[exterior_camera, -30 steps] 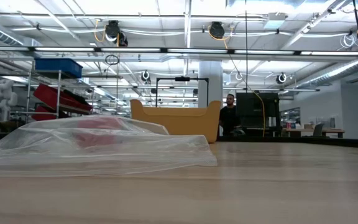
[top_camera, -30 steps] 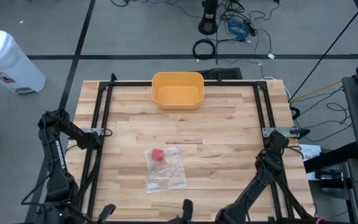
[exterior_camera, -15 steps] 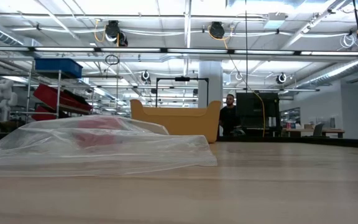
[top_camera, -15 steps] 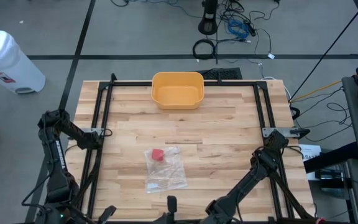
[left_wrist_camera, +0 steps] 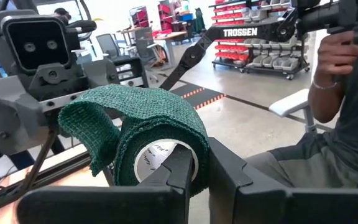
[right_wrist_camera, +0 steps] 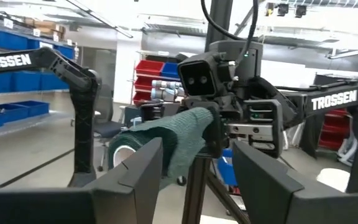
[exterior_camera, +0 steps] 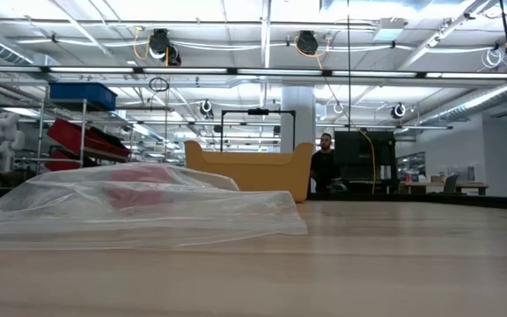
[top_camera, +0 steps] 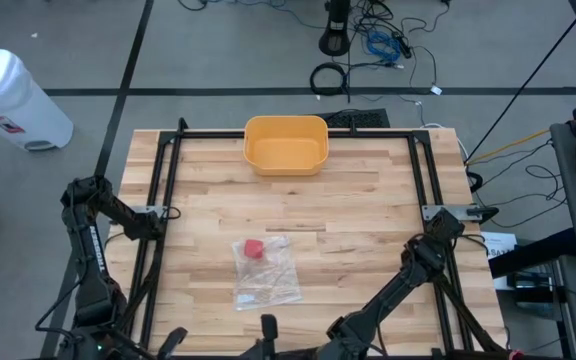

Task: Roll bandage
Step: Roll the green bandage

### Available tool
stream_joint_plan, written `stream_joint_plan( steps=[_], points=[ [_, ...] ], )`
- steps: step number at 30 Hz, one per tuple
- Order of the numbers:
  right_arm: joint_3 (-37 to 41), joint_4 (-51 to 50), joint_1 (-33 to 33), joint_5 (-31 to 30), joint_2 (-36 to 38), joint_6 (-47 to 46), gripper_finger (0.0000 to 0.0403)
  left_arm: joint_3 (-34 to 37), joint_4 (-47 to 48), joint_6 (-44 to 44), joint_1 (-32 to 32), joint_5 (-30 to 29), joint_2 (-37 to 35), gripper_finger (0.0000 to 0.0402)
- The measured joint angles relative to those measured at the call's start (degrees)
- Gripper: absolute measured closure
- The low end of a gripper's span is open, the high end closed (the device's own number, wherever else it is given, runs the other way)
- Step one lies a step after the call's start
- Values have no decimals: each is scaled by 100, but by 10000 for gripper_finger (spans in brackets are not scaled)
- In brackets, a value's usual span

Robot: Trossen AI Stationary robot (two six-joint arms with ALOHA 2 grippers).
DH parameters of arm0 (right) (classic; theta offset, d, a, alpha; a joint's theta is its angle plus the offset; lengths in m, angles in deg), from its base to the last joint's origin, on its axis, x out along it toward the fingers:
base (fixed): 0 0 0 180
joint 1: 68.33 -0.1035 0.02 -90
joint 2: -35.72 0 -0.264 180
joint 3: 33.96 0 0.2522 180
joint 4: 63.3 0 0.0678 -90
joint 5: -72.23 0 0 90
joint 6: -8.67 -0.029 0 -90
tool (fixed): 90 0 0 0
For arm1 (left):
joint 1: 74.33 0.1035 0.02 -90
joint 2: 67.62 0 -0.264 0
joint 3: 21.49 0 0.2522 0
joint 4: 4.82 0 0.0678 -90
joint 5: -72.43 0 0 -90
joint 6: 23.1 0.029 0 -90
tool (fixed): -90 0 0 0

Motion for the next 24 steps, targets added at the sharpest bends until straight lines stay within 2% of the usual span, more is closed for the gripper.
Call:
stream_joint_plan(
  steps=[4, 16, 24],
  points=[
    [0, -1, 88, 257, 0, -119, 222, 0, 2, 0, 5, -190, 0, 363],
    [0, -126, 138, 264, 0, -144, 223, 0, 2, 2, 35, -207, 0, 363],
    [0, -300, 230, 249, 0, -328, 259, 0, 2, 2, 39, -222, 0, 363]
  ],
)
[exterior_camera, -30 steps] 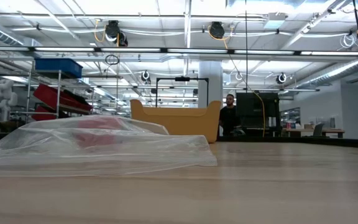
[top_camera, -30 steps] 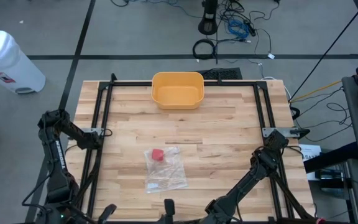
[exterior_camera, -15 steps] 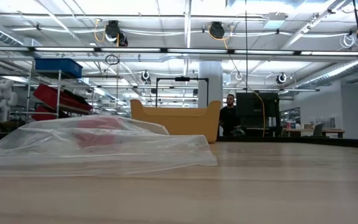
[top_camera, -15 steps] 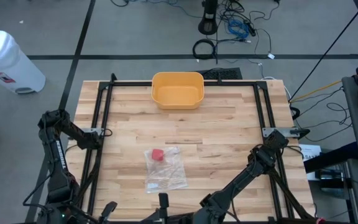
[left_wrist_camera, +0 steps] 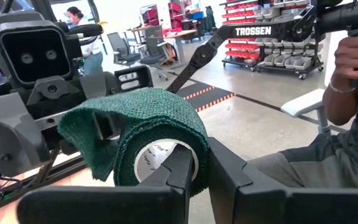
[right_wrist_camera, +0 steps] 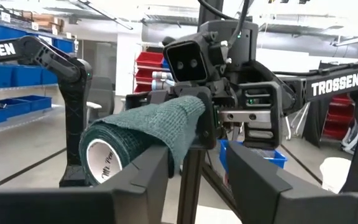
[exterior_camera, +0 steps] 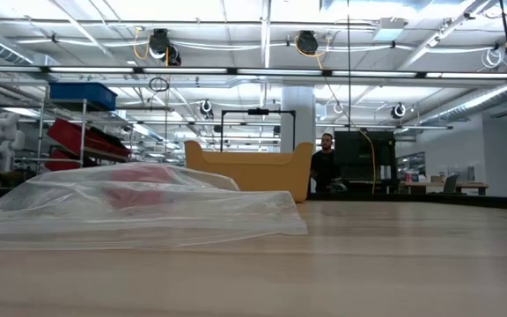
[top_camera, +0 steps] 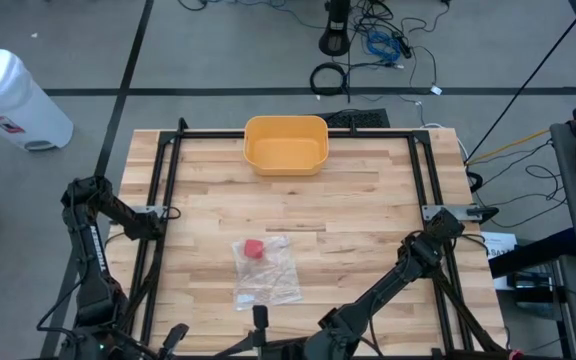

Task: Roll bandage
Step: Roll the green bandage

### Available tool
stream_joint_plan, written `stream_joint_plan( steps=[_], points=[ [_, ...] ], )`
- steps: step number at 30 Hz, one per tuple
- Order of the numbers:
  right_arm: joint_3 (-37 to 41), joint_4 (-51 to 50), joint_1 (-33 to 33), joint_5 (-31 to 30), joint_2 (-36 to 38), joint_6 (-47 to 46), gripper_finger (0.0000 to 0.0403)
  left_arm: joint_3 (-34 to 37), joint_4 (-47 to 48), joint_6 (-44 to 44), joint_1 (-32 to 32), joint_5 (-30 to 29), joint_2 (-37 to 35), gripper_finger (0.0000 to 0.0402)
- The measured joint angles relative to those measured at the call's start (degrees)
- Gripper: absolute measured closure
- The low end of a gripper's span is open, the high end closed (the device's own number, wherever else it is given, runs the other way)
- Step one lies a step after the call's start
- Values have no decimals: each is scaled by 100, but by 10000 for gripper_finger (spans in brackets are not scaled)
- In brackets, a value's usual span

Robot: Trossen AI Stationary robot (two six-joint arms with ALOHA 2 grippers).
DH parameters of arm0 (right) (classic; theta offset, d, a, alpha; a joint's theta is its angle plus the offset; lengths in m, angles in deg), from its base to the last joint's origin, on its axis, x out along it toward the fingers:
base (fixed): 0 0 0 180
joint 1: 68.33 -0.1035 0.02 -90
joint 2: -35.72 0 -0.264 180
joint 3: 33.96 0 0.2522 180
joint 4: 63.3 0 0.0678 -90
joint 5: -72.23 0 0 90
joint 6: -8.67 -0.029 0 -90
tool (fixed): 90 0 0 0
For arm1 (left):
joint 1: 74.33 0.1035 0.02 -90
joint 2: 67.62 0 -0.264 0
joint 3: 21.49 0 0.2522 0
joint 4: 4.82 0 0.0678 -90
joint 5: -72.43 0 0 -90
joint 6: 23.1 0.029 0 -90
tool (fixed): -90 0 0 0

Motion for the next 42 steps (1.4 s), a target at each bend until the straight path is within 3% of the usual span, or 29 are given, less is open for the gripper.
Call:
stream_joint_plan(
  steps=[6, 15, 21, 42],
  points=[
    [0, -71, 5, 17, 0, -13, 300, 0, 1, 0, -1, 0, 0, 363],
    [0, -83, 5, -56, 0, 410, 397, 2, 1, -3, -6, 0, 0, 363],
    [0, -83, 5, -358, 0, 507, 395, 2, 2, -7, -6, 0, 0, 363],
    [0, -569, -88, -358, 0, 77, 399, 2, 26, -157, -15, 0, 0, 363]
  ],
)
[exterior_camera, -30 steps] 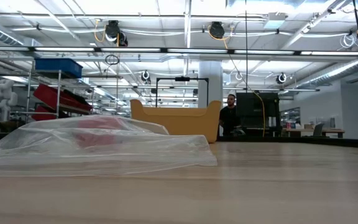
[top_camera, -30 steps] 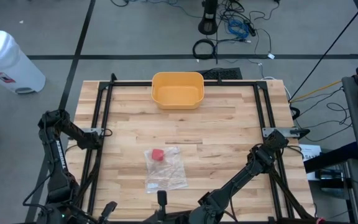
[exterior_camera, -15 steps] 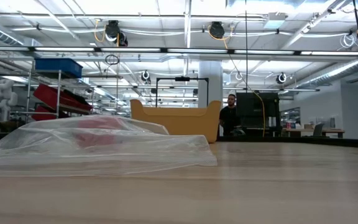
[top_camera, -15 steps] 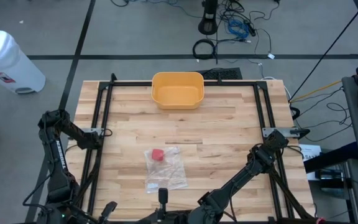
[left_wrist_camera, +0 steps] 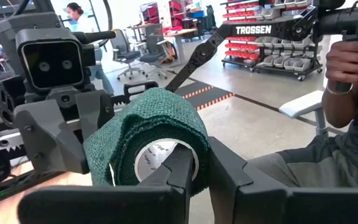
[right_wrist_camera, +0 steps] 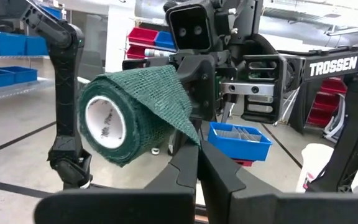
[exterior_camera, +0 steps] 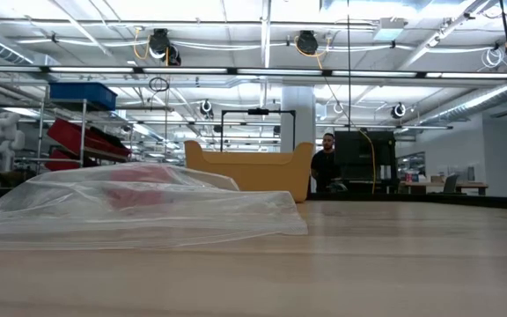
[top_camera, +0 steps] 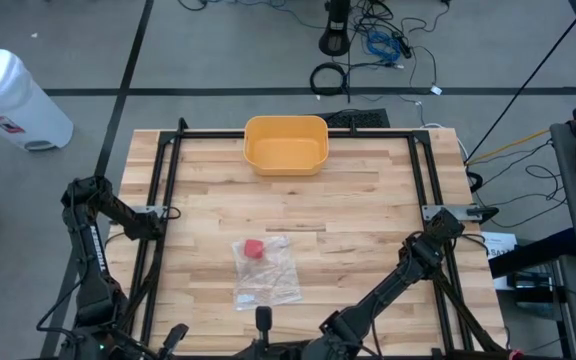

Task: Roll bandage
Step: Roll the green bandage

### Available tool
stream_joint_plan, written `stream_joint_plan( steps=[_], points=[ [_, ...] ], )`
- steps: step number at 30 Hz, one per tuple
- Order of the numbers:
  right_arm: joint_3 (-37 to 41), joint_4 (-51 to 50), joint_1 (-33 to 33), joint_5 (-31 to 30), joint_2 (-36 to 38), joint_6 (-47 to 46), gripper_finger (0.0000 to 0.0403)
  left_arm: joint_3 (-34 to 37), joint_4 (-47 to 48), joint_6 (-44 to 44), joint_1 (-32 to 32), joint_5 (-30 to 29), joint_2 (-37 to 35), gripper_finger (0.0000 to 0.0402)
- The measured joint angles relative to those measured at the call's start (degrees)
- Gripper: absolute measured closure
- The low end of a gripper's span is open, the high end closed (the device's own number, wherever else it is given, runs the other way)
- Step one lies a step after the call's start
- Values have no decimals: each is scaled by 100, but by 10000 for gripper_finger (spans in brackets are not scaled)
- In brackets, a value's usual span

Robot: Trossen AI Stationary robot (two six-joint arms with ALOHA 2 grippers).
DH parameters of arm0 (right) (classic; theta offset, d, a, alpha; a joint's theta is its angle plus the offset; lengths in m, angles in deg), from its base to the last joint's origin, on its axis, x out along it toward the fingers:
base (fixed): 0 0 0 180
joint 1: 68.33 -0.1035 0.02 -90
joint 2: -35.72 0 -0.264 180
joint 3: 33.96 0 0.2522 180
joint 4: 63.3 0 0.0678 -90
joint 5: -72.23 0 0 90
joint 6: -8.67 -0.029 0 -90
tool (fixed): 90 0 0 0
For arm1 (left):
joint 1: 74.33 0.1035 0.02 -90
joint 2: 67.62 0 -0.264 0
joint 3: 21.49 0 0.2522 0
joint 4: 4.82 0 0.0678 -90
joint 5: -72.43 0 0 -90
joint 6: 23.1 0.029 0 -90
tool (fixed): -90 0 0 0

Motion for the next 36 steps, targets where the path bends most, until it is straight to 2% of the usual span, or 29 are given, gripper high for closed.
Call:
stream_joint_plan(
  steps=[17, 36],
  points=[
    [0, -392, -26, 48, 0, -382, 399, 4, -29, 50, -21, -337, 0, 363],
    [0, -573, 11, 52, 0, -462, 399, 4, -384, 200, 48, -365, 0, 363]
  ],
)
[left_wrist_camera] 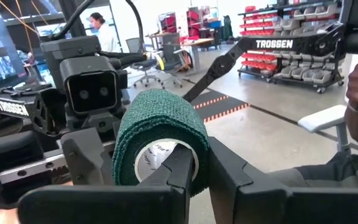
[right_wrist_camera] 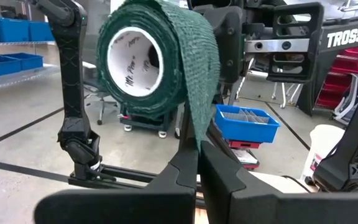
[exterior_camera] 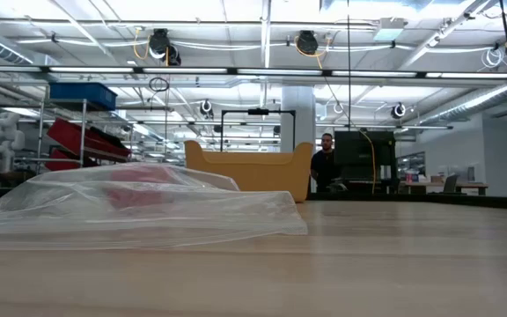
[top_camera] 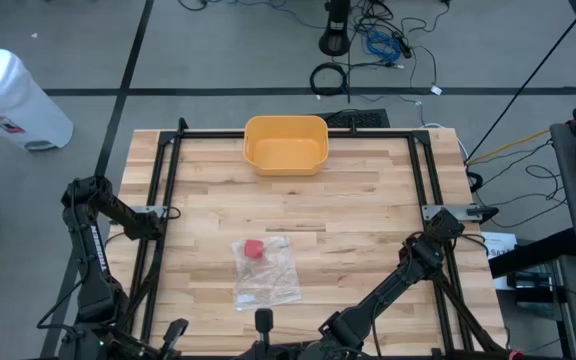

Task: Roll bandage
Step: Roll the green bandage

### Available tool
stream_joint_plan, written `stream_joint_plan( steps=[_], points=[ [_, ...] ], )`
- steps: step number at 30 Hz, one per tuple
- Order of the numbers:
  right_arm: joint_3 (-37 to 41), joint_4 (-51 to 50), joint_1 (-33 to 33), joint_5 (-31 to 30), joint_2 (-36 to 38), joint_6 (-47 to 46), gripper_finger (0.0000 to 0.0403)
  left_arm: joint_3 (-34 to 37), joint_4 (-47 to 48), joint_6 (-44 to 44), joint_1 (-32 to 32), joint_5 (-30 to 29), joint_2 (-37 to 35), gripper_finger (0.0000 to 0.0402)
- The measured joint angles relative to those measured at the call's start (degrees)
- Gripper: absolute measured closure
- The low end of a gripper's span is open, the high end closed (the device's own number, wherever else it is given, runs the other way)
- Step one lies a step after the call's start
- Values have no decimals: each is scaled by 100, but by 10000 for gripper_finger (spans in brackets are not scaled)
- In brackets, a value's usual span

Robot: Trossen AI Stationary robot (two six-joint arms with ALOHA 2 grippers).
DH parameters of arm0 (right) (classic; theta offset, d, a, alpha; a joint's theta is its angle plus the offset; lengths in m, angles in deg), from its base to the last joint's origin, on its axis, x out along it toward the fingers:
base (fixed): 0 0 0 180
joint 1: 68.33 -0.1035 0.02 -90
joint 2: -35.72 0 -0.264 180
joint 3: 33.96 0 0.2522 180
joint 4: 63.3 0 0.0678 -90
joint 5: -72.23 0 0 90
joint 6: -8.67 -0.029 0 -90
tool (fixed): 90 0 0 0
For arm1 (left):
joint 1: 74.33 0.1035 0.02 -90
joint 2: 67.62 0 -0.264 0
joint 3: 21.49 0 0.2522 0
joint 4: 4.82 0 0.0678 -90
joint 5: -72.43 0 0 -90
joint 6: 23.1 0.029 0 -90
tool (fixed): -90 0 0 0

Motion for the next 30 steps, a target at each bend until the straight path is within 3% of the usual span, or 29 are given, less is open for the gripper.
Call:
stream_joint_plan(
  steps=[10, 17, 30],
  points=[
    [0, -7, 0, 22, 0, -8, 399, 0, 6, 11, 73, -441, 0, 363],
    [-2, -1, 7, 408, 0, -52, 399, 0, 22, 10, 184, -459, 0, 363],
    [-2, -22, -25, 458, 0, -51, 399, 0, 231, -45, 167, -468, 0, 363]
  ],
)
